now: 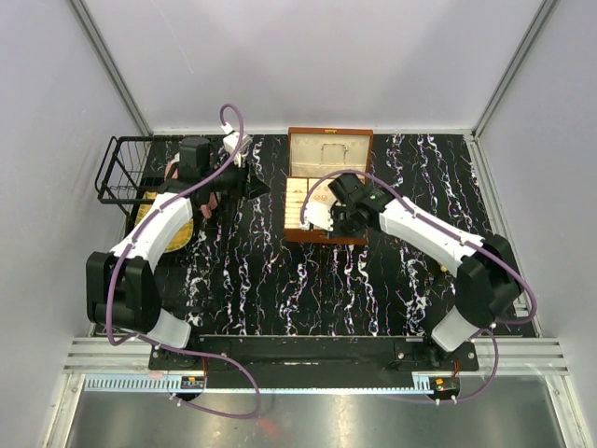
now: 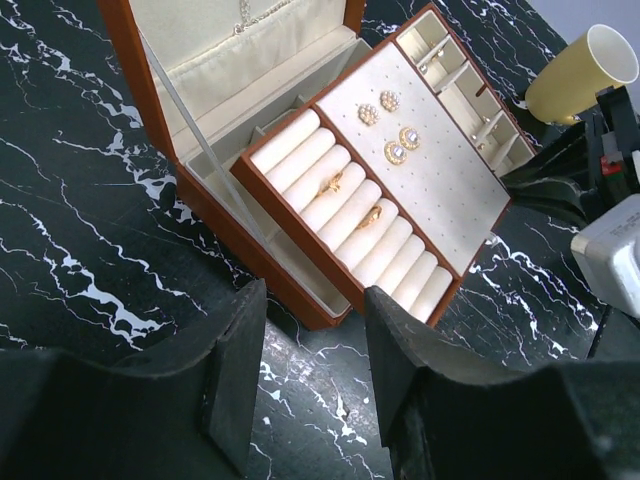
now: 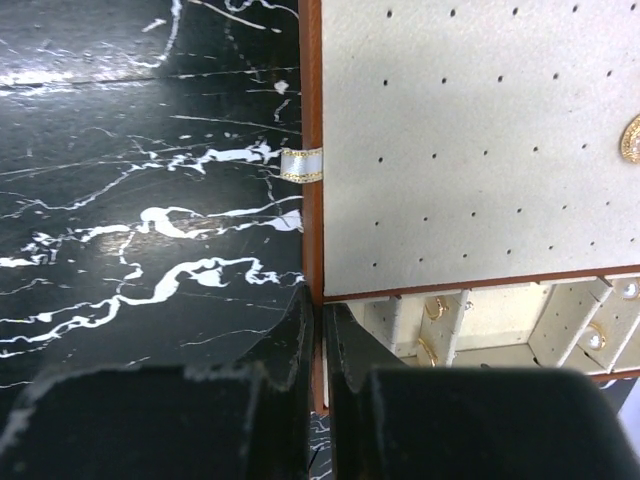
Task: Organize the mixed jewelry
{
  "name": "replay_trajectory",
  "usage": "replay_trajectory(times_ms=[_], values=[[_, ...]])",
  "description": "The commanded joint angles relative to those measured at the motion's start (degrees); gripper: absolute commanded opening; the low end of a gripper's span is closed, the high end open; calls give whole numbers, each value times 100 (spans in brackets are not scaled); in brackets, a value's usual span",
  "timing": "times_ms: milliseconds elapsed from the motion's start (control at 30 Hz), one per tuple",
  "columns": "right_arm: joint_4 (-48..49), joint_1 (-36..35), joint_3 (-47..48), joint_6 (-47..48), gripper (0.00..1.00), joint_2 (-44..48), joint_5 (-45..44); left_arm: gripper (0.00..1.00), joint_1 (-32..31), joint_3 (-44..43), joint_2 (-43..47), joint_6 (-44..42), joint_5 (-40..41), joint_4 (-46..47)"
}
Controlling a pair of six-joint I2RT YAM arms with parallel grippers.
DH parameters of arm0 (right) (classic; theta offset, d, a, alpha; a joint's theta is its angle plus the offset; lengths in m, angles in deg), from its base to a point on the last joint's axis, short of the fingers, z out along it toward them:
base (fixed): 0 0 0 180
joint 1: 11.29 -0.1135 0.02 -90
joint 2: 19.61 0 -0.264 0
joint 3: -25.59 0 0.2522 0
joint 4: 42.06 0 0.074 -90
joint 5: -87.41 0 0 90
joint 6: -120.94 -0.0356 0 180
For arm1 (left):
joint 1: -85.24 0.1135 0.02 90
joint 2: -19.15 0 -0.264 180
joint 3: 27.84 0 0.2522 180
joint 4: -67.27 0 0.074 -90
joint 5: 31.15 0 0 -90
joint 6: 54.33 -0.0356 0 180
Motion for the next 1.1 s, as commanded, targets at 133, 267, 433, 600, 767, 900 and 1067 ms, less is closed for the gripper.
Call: replay_trajectory(times_ms=[133,267,433,600,767,900,1067], values=[[208,303,657,460,0,-308,194,46,-107,-385,-5,226,247,421],[147,487,762,478,0,-502,334,46,-204,-491,-13,200,396,377],[138,620,833,540,0,-722,378,47,-327,-570,-49,191,441,438],[138,716,894,531,0,-862,431,47,-459,-605,-49,138,537,491],[129,778,921,513,0,-968,484,47,-538,-614,-31,77,581,483],[138,804,824,513,0,-933,484,47,-547,-588,-13,50,581,483],[138,804,692,426,0,-801,537,47,-556,-561,-22,15,572,483]])
